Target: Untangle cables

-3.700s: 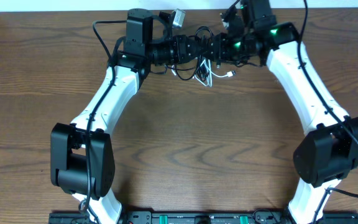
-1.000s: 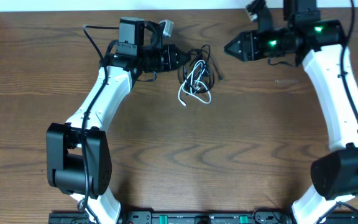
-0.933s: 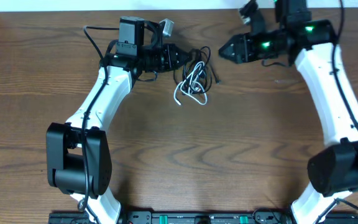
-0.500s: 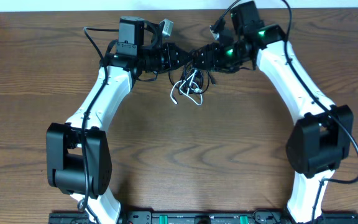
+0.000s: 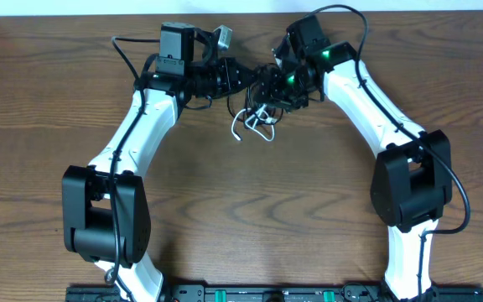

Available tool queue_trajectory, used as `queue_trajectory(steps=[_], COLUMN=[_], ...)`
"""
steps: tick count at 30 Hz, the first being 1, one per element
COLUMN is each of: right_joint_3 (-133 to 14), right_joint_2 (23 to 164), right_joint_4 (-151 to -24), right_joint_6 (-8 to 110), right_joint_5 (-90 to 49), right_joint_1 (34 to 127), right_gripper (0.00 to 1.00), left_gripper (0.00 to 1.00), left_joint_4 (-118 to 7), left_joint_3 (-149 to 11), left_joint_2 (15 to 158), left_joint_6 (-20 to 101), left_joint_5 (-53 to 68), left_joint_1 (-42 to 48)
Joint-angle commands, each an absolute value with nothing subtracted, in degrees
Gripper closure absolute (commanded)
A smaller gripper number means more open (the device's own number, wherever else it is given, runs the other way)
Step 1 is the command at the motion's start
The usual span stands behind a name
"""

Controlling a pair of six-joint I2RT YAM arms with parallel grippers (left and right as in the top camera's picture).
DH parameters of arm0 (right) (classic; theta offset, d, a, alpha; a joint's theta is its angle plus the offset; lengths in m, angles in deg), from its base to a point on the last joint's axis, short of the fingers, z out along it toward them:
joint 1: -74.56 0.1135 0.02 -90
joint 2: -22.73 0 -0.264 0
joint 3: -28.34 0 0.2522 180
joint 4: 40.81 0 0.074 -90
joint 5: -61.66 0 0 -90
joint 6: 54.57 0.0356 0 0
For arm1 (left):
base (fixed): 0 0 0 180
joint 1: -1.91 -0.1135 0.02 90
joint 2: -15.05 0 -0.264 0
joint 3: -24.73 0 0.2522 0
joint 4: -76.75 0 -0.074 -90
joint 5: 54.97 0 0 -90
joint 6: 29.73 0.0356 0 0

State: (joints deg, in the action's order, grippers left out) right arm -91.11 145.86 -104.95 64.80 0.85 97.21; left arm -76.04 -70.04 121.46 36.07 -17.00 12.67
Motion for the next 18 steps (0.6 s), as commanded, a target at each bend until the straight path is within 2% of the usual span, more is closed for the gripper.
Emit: queue_trajectory(steps=[1, 2, 8, 12, 18], right_joint_3=[-91.4, -91.4, -91.4, -91.4, -91.4], right_joint_2=[146.3, 146.3, 143.3, 138.6, 137.4], right_joint_4=[-105.6, -105.5, -105.3, -106.6, -106.0], right_joint_6=[62.7, 61.0, 47.9, 36.8, 33.4], right_joint_5=[-3.1, -2.7, 9.1, 30.7, 54.0], right_joint_1=[97.4, 97.1, 94.3, 89.4, 84.4], right_gripper=[0.96, 0.99, 0.99, 0.99, 0.99], left_gripper=[0.93, 0.93, 0.93, 0.93, 0.92], left_joint_4=[-76.3, -75.6, -64.9, -57.9, -56.3], left_joint_3=[-70.5, -70.5, -70.5, -70.5, -70.5], left_joint_2=[121.7, 121.7, 121.7, 121.7, 121.7], left_joint_6=[36.0, 36.0, 36.0, 36.1, 36.6], left_joint_5=[-16.7, -15.1, 6.5, 20.8, 22.2], left_joint_1=[12.6, 12.6, 12.6, 12.6, 12.6])
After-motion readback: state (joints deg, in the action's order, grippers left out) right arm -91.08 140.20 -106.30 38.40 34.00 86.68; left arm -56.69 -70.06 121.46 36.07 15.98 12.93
